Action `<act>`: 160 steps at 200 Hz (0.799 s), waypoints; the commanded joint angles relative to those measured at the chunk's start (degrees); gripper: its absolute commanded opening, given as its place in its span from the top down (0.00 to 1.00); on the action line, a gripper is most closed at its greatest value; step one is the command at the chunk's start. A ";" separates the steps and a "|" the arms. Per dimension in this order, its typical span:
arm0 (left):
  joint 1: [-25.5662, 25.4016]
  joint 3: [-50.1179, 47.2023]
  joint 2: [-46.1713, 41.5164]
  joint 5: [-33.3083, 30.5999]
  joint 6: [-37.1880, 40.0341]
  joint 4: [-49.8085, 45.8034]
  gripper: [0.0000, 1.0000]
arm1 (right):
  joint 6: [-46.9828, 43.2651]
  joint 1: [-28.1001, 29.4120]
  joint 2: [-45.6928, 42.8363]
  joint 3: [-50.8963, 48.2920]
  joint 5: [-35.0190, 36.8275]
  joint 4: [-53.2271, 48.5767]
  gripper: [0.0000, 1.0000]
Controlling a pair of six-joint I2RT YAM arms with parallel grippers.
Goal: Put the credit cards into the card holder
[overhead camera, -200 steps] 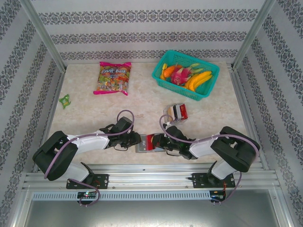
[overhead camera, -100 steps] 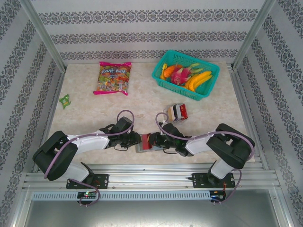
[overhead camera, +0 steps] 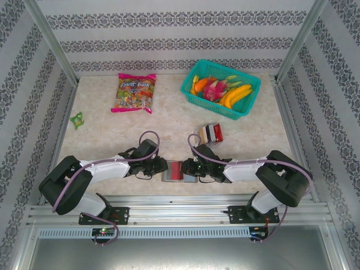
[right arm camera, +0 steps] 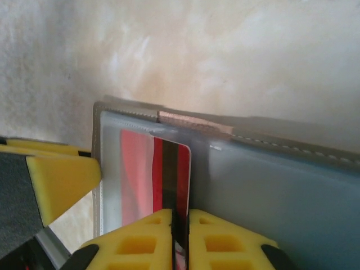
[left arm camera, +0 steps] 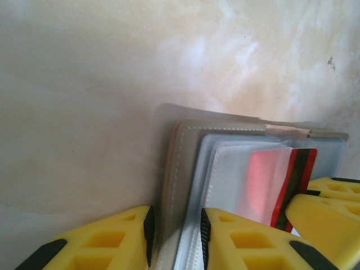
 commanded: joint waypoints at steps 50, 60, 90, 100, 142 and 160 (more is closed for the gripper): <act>-1.37 -0.83 -0.43 2.43 0.09 -0.10 0.69 | 0.98 1.25 6.46 5.82 -6.22 1.78 0.81; -1.38 -1.01 -0.66 2.24 0.26 -0.30 0.69 | 0.82 1.10 5.06 5.53 -4.86 -0.25 0.79; -1.38 -1.40 -1.08 1.91 0.34 -0.67 0.69 | -1.58 0.52 -0.66 5.21 -1.25 -8.87 0.74; -1.38 -1.49 -1.02 1.86 0.29 -0.52 0.69 | -2.16 0.16 -1.83 5.12 -1.08 -10.80 0.74; -1.37 -1.30 -0.70 2.13 0.29 -0.12 0.69 | -1.66 -0.05 -0.69 4.50 -2.97 -10.61 0.74; -1.38 -1.20 -0.74 2.10 0.30 -0.16 0.69 | -0.95 0.21 1.23 5.01 -3.94 -10.15 0.75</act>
